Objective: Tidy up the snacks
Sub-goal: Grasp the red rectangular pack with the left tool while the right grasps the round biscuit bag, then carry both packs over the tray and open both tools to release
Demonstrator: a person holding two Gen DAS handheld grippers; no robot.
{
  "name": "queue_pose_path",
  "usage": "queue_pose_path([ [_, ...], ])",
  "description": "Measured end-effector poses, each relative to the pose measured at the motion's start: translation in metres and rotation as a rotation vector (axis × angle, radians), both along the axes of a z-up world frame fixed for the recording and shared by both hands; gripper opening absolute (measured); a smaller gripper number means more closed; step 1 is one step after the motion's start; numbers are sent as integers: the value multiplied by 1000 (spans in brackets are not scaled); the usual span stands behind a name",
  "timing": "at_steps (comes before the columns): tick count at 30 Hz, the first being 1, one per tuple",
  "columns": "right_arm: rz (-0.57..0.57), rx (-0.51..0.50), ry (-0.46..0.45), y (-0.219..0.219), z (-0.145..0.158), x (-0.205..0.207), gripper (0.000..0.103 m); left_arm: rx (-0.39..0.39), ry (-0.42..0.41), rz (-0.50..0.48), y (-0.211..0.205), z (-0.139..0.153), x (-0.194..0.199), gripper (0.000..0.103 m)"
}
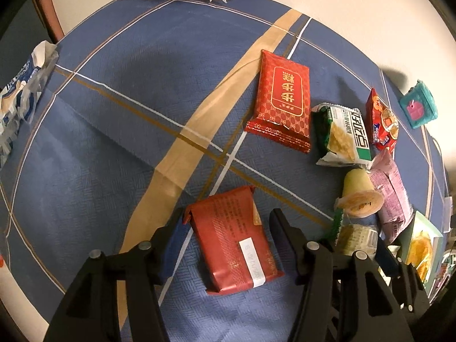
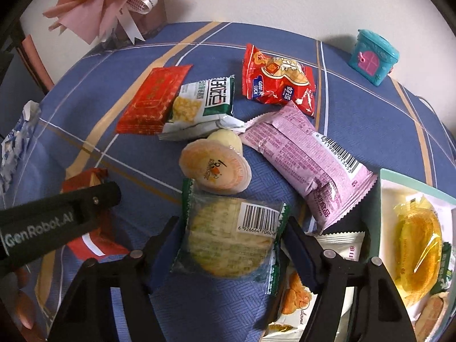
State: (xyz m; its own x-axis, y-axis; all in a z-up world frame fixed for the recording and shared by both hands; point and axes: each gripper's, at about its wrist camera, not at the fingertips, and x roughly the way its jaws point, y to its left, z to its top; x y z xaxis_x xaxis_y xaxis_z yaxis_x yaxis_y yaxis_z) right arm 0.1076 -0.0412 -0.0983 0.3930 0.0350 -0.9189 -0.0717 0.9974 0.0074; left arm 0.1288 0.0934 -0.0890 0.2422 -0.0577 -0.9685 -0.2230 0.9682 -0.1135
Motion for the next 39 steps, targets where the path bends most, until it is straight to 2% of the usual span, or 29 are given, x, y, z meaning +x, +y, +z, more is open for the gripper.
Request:
queue_pose_path([
  [4, -2, 1, -1, 1, -1, 1, 72, 4, -2, 18, 0, 1, -2, 50],
  [8, -24, 9, 12, -5, 5, 0, 59, -19, -3, 52, 14, 1, -6, 46],
  [16, -43, 73, 23, -15, 17, -1, 57, -54, -7, 90, 24, 5, -17, 44],
  [20, -47, 113, 3, -23, 36, -3, 57, -58, -54, 125, 29, 24, -22, 43],
  [28, -86, 160, -77, -51, 81, -8, 57, -53, -160, 123, 16, 77, -29, 43],
  [33, -103, 162, -97, -65, 100, -12, 57, -62, -198, 117, 2, 95, -35, 43],
  [39, -142, 170, -97, -96, 112, -19, 57, -69, -236, 68, -33, 108, -33, 43],
])
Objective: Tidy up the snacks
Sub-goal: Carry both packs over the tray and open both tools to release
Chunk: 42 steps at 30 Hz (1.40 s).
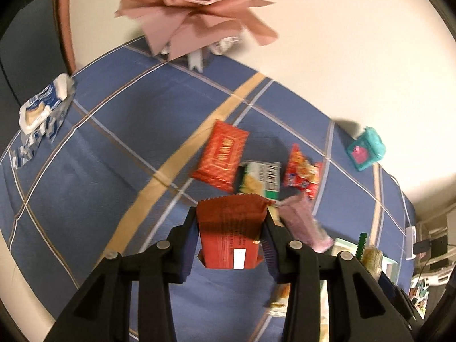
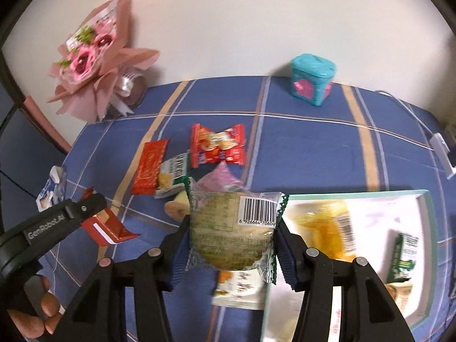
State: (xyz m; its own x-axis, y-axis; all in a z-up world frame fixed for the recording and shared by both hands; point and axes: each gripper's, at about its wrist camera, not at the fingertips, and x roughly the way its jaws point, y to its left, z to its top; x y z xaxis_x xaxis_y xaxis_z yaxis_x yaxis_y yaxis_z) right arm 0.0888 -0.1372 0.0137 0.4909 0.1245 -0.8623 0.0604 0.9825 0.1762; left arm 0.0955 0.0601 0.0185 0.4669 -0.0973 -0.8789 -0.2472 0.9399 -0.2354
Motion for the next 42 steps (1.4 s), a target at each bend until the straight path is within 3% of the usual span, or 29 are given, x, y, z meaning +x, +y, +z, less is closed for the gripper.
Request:
queue_pose_path([
  [9, -145, 0, 13, -75, 8, -9, 57, 9, -30, -133, -77, 13, -5, 43],
  [26, -375, -23, 14, -208, 16, -57, 57, 32, -21, -436, -226, 13, -29, 43],
  [33, -400, -30, 17, -232, 9, -69, 57, 56, -2, -510, -260, 3, -37, 43],
  [42, -362, -25, 69, -227, -17, -63, 57, 86, 47, -593, -292, -21, -49, 43],
])
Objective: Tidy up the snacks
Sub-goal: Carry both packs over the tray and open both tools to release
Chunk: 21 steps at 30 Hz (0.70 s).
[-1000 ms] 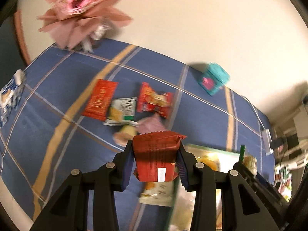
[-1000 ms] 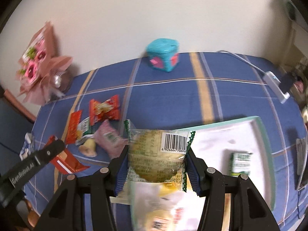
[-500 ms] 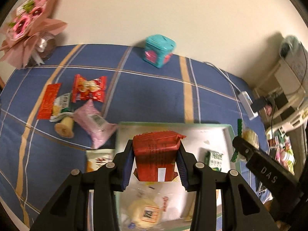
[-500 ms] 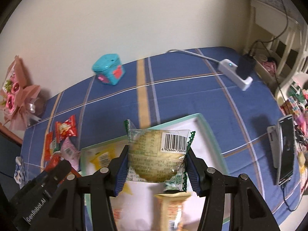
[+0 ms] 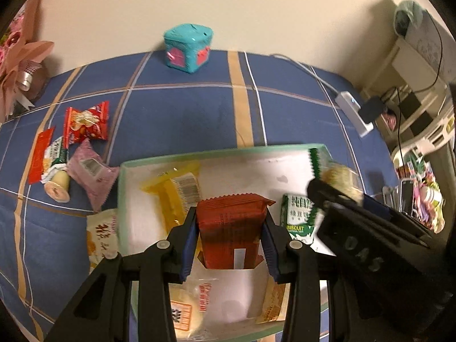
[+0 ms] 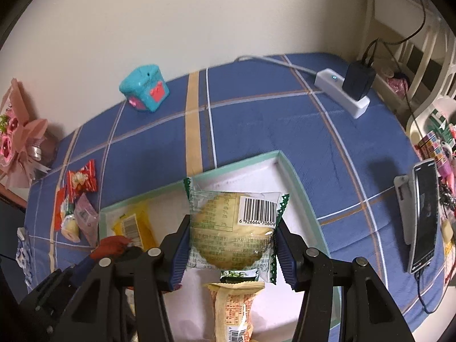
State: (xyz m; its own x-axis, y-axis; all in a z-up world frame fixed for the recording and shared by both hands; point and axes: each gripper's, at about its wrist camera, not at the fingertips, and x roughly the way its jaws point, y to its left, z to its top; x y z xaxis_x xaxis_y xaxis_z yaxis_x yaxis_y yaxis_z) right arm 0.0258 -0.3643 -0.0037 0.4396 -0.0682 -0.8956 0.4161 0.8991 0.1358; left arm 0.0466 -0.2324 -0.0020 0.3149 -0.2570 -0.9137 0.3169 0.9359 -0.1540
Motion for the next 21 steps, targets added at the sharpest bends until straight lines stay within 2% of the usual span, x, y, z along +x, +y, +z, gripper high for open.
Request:
queue_pose_path([
  [10, 14, 45, 60, 2, -26, 4, 58, 35, 45, -18, -8, -20, -1, 43],
  [12, -1, 47, 105, 2, -28, 5, 58, 39, 54, -20, -9, -22, -1, 43],
  [21, -7, 33, 139, 4, -30, 9, 60, 39, 75, -18, -8, -24, 1, 44],
])
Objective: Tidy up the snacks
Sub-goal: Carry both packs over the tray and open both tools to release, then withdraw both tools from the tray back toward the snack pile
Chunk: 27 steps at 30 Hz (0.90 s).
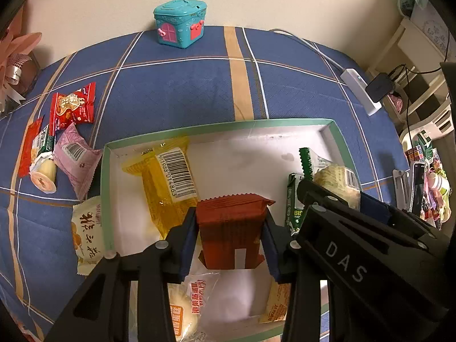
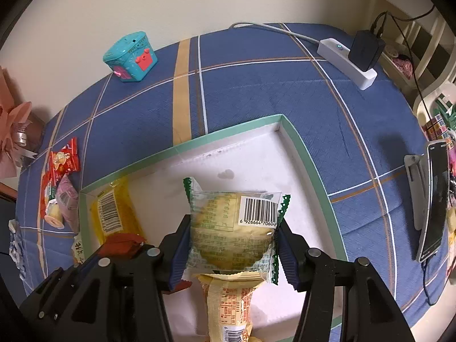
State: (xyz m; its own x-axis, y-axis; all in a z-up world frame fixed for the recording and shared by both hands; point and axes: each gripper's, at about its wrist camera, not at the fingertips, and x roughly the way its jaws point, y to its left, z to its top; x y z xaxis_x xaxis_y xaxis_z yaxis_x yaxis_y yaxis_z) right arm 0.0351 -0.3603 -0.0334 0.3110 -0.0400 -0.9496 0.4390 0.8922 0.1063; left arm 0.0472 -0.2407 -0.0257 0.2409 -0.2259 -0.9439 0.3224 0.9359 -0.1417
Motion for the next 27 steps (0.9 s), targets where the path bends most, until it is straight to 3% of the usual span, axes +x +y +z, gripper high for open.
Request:
queue_pose_path([
  [17, -17, -49, -59, -2, 43, -4, 64, -42, -52, -5, 6, 33, 1, 49],
  [27, -18, -59, -75, -3, 54, -5, 63, -25, -56, 76, 33, 31, 15, 49],
])
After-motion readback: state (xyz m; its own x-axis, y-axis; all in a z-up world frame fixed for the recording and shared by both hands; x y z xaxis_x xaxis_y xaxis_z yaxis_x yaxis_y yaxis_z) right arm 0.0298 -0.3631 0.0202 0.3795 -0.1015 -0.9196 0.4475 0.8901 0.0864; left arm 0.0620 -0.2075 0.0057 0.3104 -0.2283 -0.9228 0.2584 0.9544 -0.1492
